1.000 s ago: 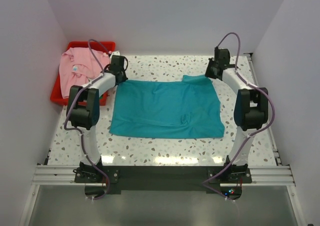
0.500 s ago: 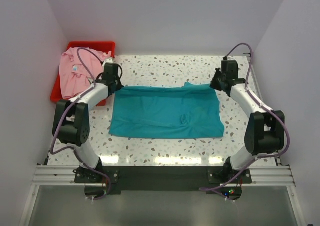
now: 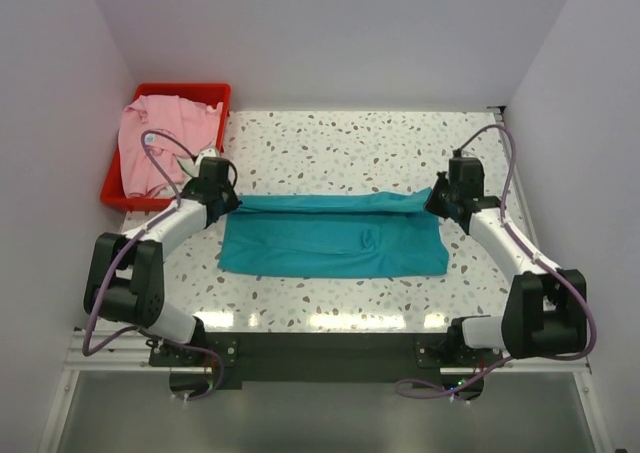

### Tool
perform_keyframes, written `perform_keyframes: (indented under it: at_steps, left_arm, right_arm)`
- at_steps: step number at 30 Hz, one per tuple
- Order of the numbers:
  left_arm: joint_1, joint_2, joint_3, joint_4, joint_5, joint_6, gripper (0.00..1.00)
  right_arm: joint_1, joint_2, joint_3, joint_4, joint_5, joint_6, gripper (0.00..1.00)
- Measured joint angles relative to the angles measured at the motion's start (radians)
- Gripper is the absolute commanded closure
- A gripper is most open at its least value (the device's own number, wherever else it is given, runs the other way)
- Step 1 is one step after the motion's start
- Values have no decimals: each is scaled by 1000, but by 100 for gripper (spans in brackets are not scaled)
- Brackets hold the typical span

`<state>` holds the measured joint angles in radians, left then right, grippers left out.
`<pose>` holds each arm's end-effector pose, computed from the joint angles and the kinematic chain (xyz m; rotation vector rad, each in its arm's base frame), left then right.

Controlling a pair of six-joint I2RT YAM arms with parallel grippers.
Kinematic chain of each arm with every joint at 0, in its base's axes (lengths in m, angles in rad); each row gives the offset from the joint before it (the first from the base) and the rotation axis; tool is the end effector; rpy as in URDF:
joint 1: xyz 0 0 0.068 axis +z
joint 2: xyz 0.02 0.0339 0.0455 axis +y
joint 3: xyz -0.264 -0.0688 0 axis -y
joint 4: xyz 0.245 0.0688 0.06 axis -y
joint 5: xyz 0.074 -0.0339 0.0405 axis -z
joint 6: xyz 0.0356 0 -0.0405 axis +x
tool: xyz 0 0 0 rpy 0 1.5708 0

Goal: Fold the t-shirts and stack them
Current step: Fold the tshirt

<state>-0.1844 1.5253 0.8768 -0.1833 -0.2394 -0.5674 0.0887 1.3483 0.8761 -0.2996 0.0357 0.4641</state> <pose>0.3089 -0.0490 0.1968 -0.5596 2.3061 -0.0718 0.2847 0.0240 0.2366 0.4566 2.3090 0.2308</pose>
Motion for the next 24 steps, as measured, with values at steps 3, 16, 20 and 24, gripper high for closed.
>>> perform_keyframes:
  at_steps: [3,16,20,24]
  left_arm:
    - [0,-30,-59,25,12,-23,95]
    - [0,-224,-201,61,26,-95,49]
    - [-7,-244,-180,60,19,-101,53]
    - [-23,-197,-116,55,29,-102,59]
  right_arm:
    - [0,-36,-53,6,-8,8,100]
    - [0,-142,-146,-5,-31,24,50]
    - [18,-72,-78,-8,-30,21,50]
    - [82,53,27,-8,-7,12,53]
